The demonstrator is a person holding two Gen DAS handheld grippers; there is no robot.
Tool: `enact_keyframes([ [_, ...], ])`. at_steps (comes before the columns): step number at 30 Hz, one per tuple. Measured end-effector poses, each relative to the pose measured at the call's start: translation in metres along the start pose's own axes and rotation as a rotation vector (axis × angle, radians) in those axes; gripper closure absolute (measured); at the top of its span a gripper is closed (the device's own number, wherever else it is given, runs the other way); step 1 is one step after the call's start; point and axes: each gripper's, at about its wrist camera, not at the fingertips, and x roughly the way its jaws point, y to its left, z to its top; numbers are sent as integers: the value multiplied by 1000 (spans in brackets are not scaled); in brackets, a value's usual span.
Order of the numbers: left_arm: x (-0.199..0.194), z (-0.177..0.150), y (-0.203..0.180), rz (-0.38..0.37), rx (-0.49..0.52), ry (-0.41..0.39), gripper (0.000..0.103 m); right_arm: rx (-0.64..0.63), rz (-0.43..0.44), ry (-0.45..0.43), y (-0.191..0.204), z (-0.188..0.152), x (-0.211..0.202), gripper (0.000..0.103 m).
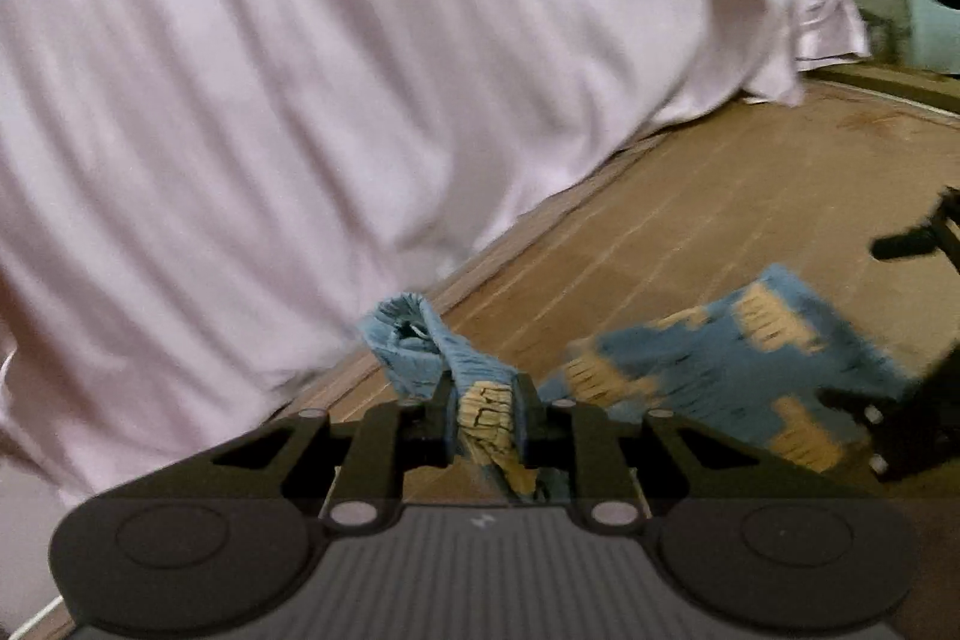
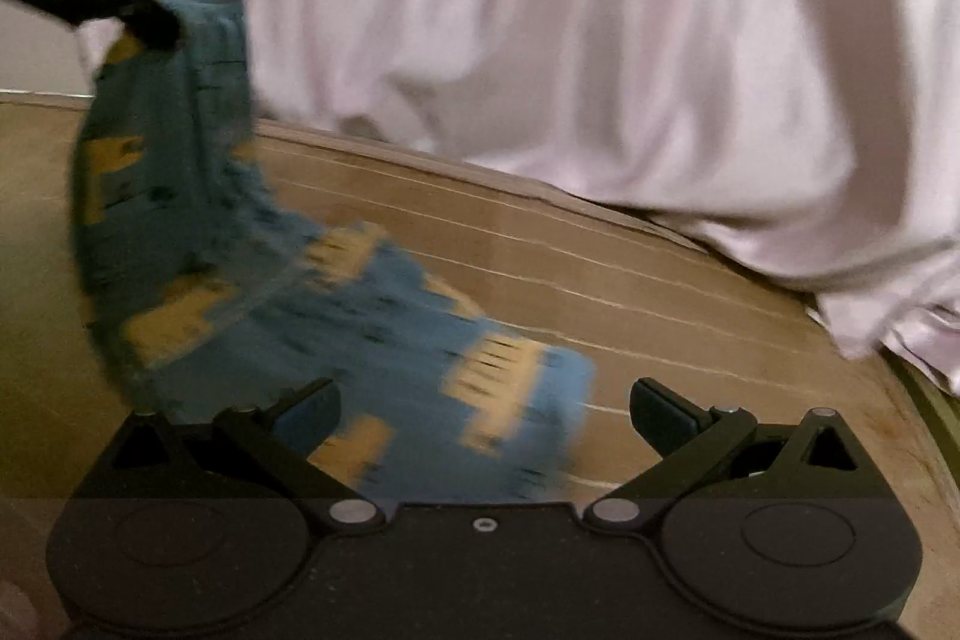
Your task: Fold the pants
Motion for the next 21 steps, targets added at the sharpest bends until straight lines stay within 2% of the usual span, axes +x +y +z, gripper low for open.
enact_keyframes([
  [4, 5, 18, -39, -112, 38, -15, 83, 68, -74, 34, -42, -10, -7, 1],
  [12, 20, 33, -136, -288, 186, 6, 83, 395, -159, 74, -124, -45, -23, 1],
  [16, 29, 38, -164, -338, 189, 30, 83, 450, -186, 79, -137, -56, -24, 1],
  [21, 42, 41, -184, -354, 206, 38, 83, 448, -201, 73, -141, -59, -26, 1],
])
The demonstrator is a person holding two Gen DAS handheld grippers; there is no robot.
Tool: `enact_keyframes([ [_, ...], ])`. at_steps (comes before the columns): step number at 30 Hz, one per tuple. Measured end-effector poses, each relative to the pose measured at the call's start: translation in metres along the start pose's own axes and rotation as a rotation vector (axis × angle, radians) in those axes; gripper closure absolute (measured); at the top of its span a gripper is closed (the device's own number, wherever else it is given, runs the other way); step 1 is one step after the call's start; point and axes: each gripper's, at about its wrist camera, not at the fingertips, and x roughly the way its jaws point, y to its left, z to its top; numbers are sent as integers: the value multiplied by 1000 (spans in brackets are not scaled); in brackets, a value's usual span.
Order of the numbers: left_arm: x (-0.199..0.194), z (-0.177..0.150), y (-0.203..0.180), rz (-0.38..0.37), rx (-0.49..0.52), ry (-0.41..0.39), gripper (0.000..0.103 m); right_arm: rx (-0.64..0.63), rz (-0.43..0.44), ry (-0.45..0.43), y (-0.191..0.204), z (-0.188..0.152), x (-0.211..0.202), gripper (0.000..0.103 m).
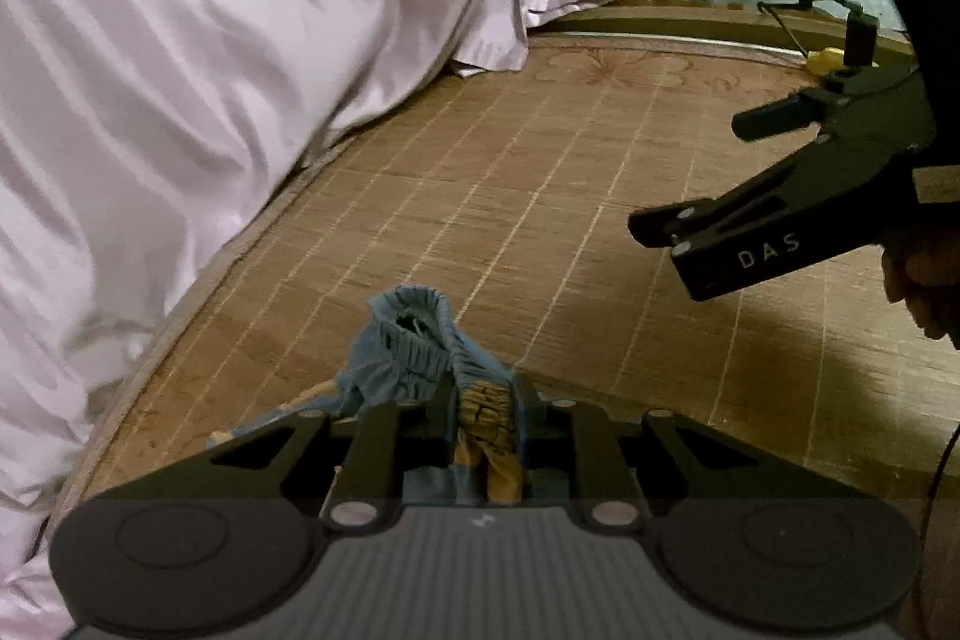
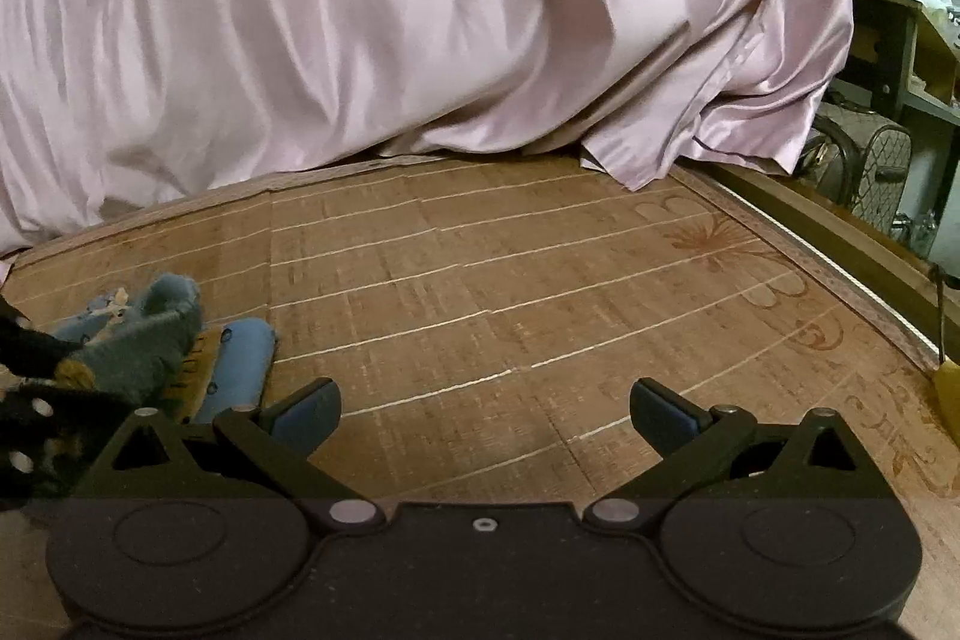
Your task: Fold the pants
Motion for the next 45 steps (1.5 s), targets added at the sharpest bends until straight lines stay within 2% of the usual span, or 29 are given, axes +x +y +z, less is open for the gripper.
enact_keyframes([
  [4, 26, -6, 3, -39, -35, 23, 81, 3, -7, 13, -5, 2, 8, 1],
  [5, 31, -9, 3, -60, -42, 30, 74, 2, -8, 16, -5, 2, 9, 1],
  [8, 31, -20, 5, -134, -73, 27, 64, -6, -16, 22, -6, 1, 11, 1],
  [11, 13, -30, 16, -138, -99, -26, 40, -6, -19, 17, -5, 1, 11, 1],
  [13, -1, -38, 28, -130, -148, -56, 36, 5, -15, 14, -5, 1, 11, 1],
  [15, -14, -50, 46, -107, -221, -71, 33, 24, 7, 13, -2, 1, 12, 1],
  [18, -21, -69, 74, -8, -325, -58, 32, 63, 103, 29, 10, 1, 14, 1],
  [23, -12, -102, 122, 122, -596, 8, 23, 69, 236, 72, 51, -1, 22, 1],
  [26, -5, -119, 133, 163, -673, 68, 23, -1, 231, 118, 78, -9, 33, 1],
  [29, 2, -129, 130, 175, -641, 103, 23, -124, 139, 168, 90, -20, 38, 1],
  [31, 2, -134, 127, 169, -619, 104, 21, -171, 114, 176, 88, -26, 34, 1],
  [35, 1, -144, 118, 155, -581, 109, 14, -186, 116, 216, 83, -30, 32, 1],
  [38, -3, -147, 116, 138, -567, 106, 13, -176, 153, 232, 74, -30, 30, 1],
  [41, -15, -141, 117, 131, -532, 71, 13, -185, 159, 163, 70, -23, 17, 1],
  [44, -22, -132, 122, 165, -484, 0, 9, -192, 80, 23, 68, -19, 6, 1],
  [45, -20, -128, 126, 171, -484, -22, 8, -198, 79, 4, 67, -18, 8, 1],
])
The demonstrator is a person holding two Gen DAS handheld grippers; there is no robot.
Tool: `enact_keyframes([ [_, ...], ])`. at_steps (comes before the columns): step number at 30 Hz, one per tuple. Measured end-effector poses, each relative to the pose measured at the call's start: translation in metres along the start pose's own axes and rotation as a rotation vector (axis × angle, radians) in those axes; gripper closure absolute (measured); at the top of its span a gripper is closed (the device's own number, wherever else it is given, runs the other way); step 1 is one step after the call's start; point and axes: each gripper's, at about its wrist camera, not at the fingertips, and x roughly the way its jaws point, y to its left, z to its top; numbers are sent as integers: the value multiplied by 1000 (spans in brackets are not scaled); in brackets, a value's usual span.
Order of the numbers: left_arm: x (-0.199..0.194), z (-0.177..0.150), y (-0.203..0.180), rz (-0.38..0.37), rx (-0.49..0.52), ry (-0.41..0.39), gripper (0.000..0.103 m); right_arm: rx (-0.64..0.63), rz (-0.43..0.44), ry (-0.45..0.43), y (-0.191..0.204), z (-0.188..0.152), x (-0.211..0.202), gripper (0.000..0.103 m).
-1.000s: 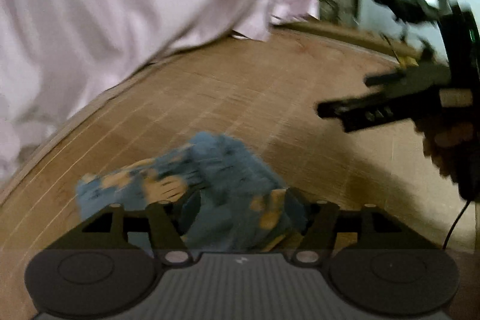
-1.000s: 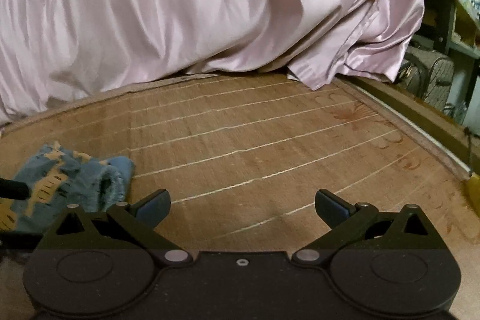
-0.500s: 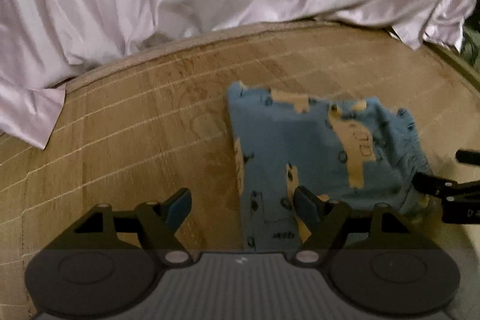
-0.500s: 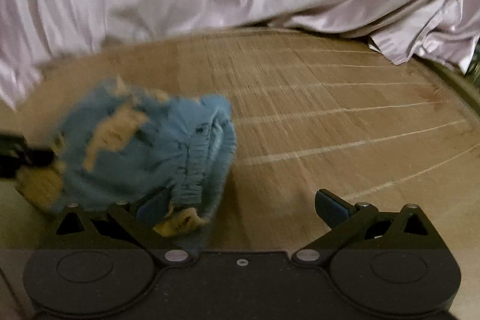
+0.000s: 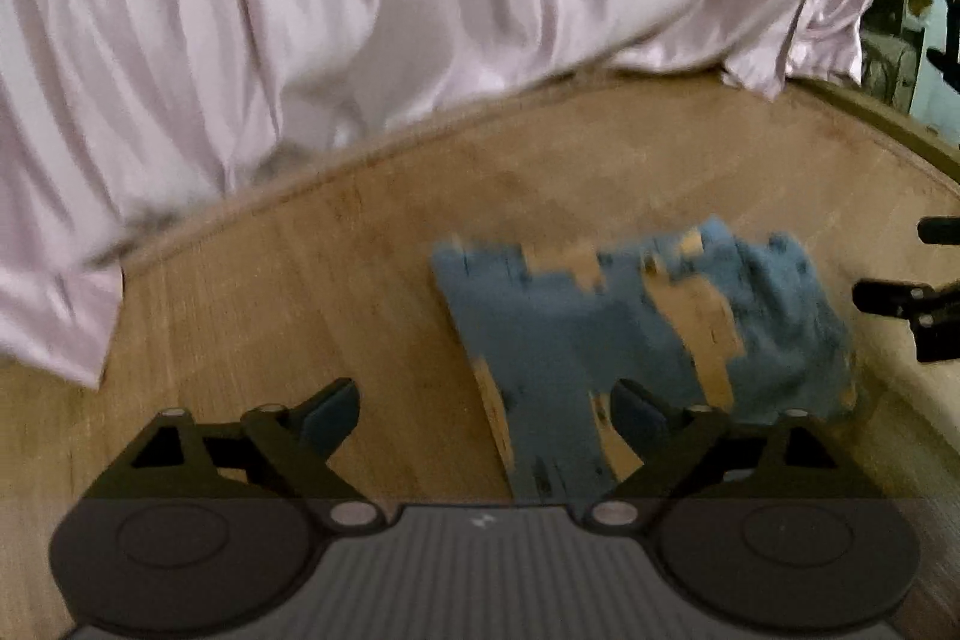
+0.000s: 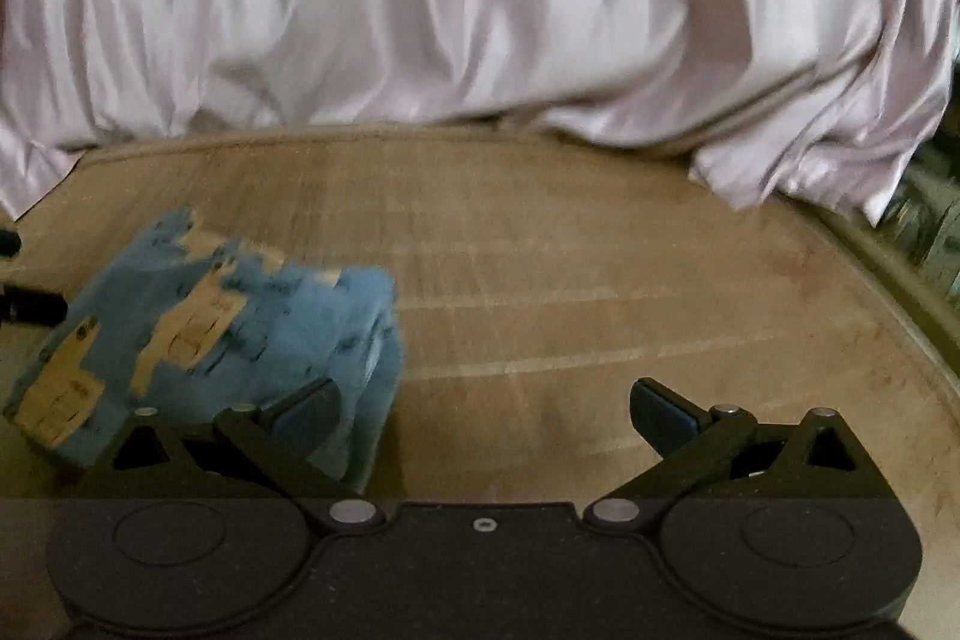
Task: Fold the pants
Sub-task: 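Open the left gripper and release the folded pants onto the mat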
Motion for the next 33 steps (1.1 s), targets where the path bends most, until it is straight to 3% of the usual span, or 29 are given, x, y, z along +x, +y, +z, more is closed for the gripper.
enact_keyframes([
  [7, 48, 30, 14, 46, -120, 8, 8, 26, -5, -71, 12, 7, 36, 1],
  [12, 75, 29, 16, 125, -95, 69, 10, -4, -63, 9, 17, 3, 62, 1],
  [14, 77, 23, 21, 139, -99, 74, 9, 47, -58, 21, 9, 1, 65, 1],
  [19, 58, 19, 36, 156, -159, 85, 10, 69, -91, 1, -1, 6, 50, 1],
  [23, 18, 4, 33, 81, -187, 36, 9, 118, 9, -11, 0, 12, 23, 1],
  [26, 2, -11, 19, 44, -185, 57, 9, 101, 61, 32, 12, 9, 13, 1],
  [30, 4, -30, -2, 139, -86, 119, 11, 3, 29, 150, 25, -1, 21, 1],
  [33, 6, -36, 1, 166, -90, 138, 10, -38, 33, 199, 24, -7, 27, 1],
])
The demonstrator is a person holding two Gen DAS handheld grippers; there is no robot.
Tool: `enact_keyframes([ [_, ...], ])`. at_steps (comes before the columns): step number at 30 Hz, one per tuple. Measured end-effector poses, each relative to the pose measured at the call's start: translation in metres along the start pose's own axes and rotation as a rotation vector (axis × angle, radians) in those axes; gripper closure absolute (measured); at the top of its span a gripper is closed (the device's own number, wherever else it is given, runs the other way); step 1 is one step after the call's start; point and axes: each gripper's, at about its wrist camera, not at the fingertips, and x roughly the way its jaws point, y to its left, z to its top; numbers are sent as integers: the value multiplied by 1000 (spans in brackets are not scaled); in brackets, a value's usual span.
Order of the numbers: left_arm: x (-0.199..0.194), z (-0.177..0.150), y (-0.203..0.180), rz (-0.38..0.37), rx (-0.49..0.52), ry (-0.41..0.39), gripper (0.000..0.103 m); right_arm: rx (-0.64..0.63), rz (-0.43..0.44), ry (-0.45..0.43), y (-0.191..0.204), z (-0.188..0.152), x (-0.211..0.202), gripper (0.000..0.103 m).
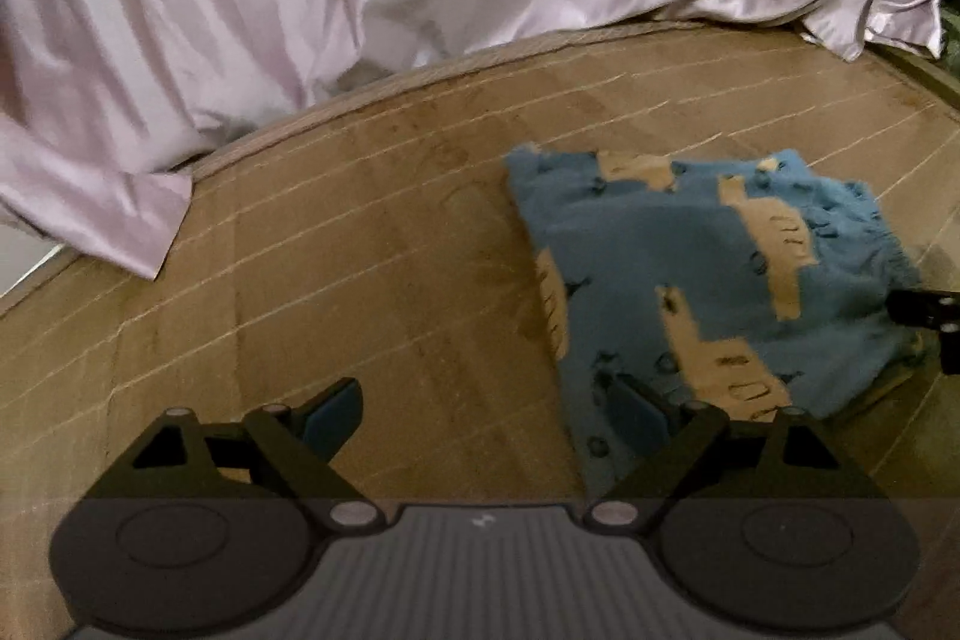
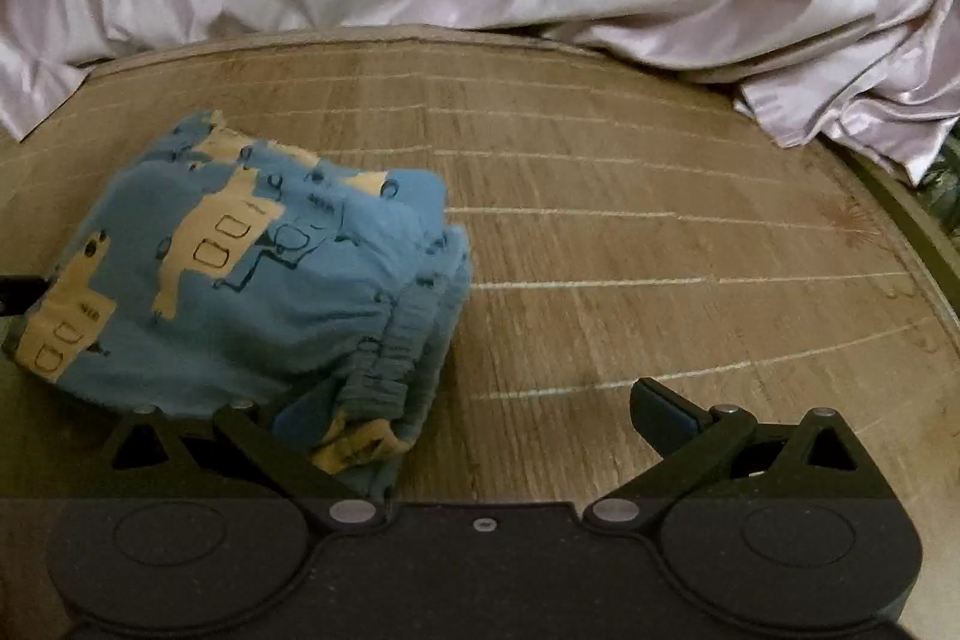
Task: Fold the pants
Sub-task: 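Open the left gripper and release the folded pants onto the mat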
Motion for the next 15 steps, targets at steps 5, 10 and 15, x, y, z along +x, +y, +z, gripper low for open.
enact_keyframes([
  [5, 6, -7, 2, 56, 1, 75, 13, -11, 8, 17, 0, -1, 1, 1],
  [10, -4, -8, 6, 38, -42, 64, 13, -24, 9, 13, 1, 0, -1, 1],
  [15, -10, -4, 0, 29, -14, 36, 12, -17, 14, 13, 1, 0, -2, 1],
])
